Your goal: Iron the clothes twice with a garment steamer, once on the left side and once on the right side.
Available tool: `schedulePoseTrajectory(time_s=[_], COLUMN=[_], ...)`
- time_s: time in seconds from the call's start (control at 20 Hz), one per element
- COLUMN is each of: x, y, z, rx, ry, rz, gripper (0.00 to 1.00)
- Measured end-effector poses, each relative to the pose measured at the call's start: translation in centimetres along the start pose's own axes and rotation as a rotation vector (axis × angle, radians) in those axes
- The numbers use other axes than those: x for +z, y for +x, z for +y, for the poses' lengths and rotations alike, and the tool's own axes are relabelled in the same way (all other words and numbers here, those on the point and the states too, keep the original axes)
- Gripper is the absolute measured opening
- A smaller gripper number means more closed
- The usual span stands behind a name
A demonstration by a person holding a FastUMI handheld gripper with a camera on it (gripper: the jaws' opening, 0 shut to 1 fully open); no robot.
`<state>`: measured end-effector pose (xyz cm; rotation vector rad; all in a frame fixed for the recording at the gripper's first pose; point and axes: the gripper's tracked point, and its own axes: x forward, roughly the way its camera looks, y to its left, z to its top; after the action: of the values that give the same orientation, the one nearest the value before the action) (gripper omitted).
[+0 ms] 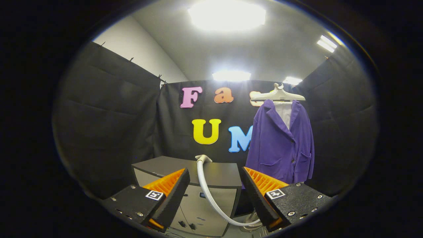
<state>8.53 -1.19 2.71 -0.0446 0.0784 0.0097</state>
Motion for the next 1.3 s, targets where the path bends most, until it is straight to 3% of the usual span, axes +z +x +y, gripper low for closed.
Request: schedulePoseTrajectory(time_s=[0.7,1.3], x=[2.7,-1.2], y=[19.1,34.6], z=[5.7,7.7], rx=[-0.044,-0.122], ry=[-0.033,-0.003], rz=[0.101,0.337], gripper=[0.96,0.97])
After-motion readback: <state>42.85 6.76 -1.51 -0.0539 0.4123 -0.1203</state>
